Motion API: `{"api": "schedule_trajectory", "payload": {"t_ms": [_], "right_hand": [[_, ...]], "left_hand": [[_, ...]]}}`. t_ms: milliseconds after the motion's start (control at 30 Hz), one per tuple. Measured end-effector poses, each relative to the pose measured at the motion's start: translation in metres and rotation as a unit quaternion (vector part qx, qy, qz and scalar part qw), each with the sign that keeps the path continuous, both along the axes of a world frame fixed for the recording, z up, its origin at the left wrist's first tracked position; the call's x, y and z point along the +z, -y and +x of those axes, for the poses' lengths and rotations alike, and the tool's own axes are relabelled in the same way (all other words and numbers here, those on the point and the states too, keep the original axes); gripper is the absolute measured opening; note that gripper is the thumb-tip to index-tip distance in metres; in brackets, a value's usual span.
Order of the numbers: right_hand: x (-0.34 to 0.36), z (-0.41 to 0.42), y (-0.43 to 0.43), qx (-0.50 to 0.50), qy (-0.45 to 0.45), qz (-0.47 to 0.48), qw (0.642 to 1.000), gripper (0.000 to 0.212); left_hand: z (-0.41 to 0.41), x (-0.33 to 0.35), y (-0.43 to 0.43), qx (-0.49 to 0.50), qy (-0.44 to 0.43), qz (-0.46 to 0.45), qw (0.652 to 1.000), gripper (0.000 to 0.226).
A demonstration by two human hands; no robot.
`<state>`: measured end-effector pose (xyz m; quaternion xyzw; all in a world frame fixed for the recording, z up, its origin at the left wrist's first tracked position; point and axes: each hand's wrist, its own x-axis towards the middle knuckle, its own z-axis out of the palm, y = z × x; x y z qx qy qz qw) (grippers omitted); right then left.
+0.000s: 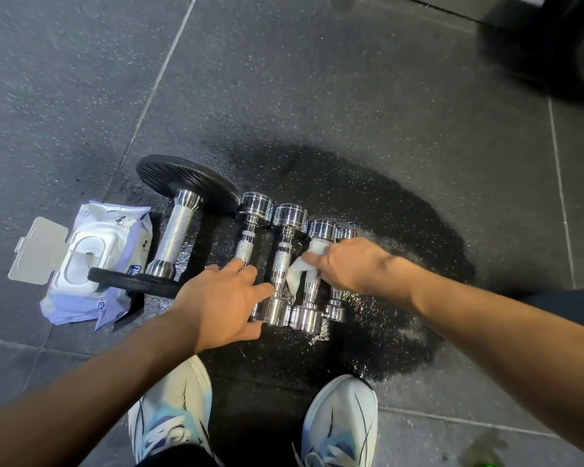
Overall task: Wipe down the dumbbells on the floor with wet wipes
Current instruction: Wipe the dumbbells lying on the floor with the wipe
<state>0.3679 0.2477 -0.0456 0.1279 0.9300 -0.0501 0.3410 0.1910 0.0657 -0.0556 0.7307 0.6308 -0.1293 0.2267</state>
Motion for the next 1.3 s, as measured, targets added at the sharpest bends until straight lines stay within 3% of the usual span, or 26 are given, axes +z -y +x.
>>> {"api": "schedule_trajectory", "payload": {"t_ms": [133, 233, 333, 400, 600, 767, 900, 1033, 1133, 1233, 1300], "right_hand": [[-0.007, 0.011, 0.023, 0.041, 0.048, -0.069, 0.996, 0.053], [-0.002, 0.004, 0.016, 0.073, 0.042, -0.057, 0.995, 0.049], [-0.002, -0.004, -0.002, 0.014, 0.011, 0.013, 1.000, 0.042], [-0.003, -0.004, -0.005, -0.034, -0.006, 0.019, 0.999, 0.048], [-0.001, -0.002, 0.034, -0.050, 0.110, -0.171, 0.978, 0.051], [0.003, -0.013, 0.021, -0.077, 0.132, -0.242, 0.958, 0.031], [0.003, -0.007, 0.017, 0.025, 0.073, -0.086, 0.993, 0.043], [0.000, -0.015, 0.002, 0.075, 0.057, 0.052, 0.994, 0.051], [-0.001, -0.019, -0.009, 0.068, 0.050, 0.074, 0.994, 0.045], [-0.005, -0.009, -0.002, 0.048, -0.014, 0.071, 0.996, 0.060], [-0.010, 0.002, 0.002, 0.020, -0.058, 0.078, 0.995, 0.047]], "left_hand": [[0.000, -0.001, 0.000, -0.001, 0.002, 0.001, 1.000, 0.059], [0.000, -0.001, 0.000, 0.000, 0.000, 0.000, 1.000, 0.060], [0.000, 0.000, 0.000, 0.000, 0.003, 0.002, 1.000, 0.059], [0.000, 0.000, 0.000, 0.000, 0.003, 0.003, 1.000, 0.059], [0.000, -0.002, 0.000, 0.003, 0.006, 0.003, 1.000, 0.059], [0.001, -0.002, 0.001, 0.008, 0.008, 0.003, 1.000, 0.059], [0.000, -0.002, 0.001, 0.008, 0.009, 0.004, 1.000, 0.059], [0.001, -0.003, 0.001, 0.007, 0.006, 0.003, 1.000, 0.060], [0.000, -0.003, 0.001, 0.010, 0.008, 0.004, 1.000, 0.062], [0.001, -0.003, 0.001, 0.006, 0.007, 0.006, 1.000, 0.061], [0.001, -0.003, 0.001, 0.006, 0.005, 0.006, 1.000, 0.060]]}}
